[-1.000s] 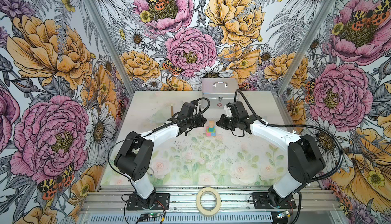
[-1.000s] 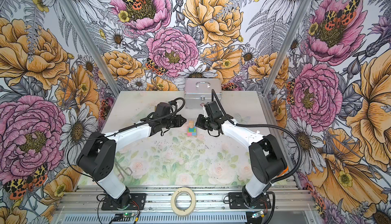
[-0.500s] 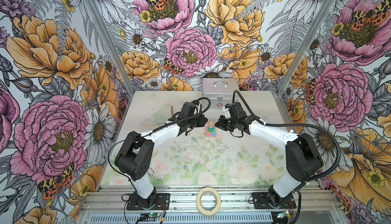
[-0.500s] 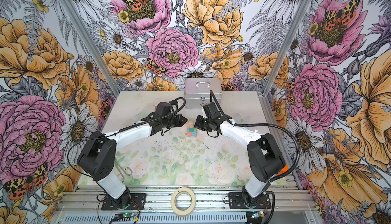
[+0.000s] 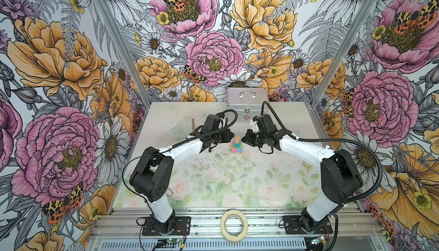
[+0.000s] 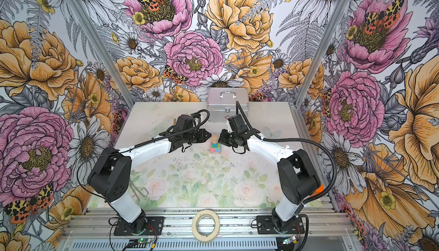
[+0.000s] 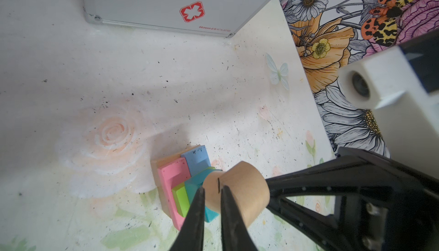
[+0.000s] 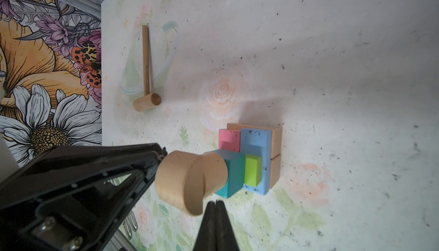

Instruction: Build the wood block tower

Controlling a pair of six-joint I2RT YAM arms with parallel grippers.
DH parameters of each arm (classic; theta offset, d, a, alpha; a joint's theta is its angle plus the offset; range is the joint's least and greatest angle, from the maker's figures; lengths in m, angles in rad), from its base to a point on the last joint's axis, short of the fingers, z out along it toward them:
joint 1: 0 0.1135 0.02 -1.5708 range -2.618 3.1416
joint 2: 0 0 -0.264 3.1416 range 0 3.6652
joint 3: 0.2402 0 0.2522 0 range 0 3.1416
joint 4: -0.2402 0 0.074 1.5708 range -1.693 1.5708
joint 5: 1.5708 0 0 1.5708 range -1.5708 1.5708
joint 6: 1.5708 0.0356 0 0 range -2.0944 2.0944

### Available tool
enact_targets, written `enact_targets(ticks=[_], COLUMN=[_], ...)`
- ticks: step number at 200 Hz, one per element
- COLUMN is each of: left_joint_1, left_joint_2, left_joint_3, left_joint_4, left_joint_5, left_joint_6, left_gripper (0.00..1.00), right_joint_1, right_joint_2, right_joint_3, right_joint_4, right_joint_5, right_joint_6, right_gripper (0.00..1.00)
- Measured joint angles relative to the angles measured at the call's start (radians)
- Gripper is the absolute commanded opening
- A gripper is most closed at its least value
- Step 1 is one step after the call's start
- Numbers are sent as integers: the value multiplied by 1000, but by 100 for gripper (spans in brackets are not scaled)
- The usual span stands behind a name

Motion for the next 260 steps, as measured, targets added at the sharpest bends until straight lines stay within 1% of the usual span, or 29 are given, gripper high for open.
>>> enact_targets(ticks=[68, 167, 260], left_joint_1=[-2, -6, -7], left_joint_2=[0, 7, 8], left_joint_3=[2, 11, 11], left_joint_4=[0, -1, -1], left_joint_5=[0, 4, 5], left_joint_6=[0, 0, 0], left_gripper=[15, 9, 9], right_joint_1=[3, 3, 3], right_joint_2=[0, 0, -1], right_joint_3=[0, 0, 0], right_joint_4=[0, 0, 0], right_joint_5=[0, 0, 1], right_joint_6=[0, 0, 0], right_gripper=[0, 0, 0])
